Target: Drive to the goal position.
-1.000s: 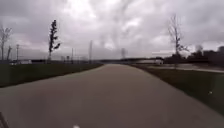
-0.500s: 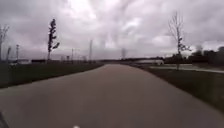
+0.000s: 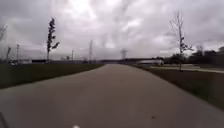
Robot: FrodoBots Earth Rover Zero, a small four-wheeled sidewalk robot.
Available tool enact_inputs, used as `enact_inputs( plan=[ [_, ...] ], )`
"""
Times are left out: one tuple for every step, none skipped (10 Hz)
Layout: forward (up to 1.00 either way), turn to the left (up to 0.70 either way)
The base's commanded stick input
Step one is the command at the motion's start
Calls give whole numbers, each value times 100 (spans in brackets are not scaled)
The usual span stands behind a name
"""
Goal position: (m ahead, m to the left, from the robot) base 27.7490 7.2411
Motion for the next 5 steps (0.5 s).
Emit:
enact_inputs(
  plan=[
    [70,0],
    [70,0],
    [70,0],
    [70,0],
    [70,0]
  ],
)
